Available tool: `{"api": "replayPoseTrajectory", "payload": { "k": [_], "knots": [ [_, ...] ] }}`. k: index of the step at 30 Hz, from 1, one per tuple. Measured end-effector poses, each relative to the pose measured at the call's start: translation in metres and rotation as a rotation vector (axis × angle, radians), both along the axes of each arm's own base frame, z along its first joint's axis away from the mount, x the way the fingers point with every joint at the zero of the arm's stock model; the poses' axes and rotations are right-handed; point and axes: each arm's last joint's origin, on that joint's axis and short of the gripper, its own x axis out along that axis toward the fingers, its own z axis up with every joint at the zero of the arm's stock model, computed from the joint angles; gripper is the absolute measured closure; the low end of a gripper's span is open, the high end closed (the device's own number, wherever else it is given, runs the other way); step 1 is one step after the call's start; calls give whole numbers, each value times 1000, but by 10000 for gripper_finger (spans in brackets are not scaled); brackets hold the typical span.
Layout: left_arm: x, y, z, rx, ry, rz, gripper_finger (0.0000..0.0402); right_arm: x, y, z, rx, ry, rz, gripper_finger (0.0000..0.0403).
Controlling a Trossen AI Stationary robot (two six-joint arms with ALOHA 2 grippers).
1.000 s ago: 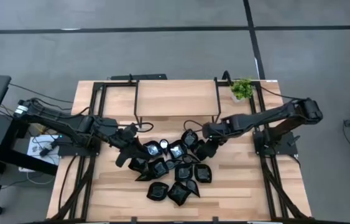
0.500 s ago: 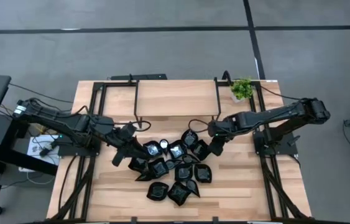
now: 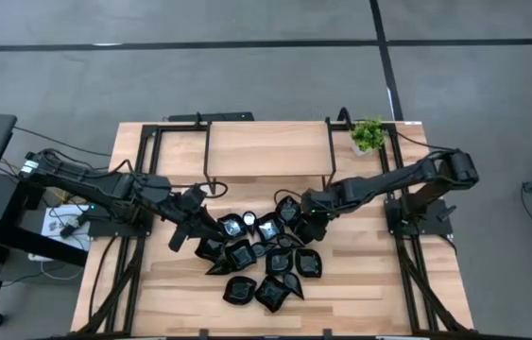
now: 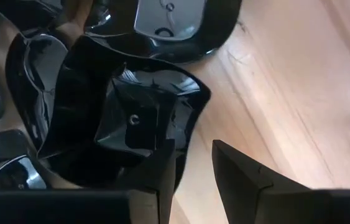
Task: Pick & Place Mini shaped plates
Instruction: Put the black distorted square plate on the shelf
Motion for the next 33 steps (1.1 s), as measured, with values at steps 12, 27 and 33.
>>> {"api": "replayPoseTrajectory", "payload": {
  "k": [12,27,33],
  "knots": [
    [0,0,0,-2,-5,0,310,5,1,-4,14,-18,2,301],
    [0,0,1,-4,-13,0,310,12,2,-21,23,26,5,301],
    [0,0,1,-4,-13,0,310,11,2,-14,27,-8,6,301]
  ]
}}
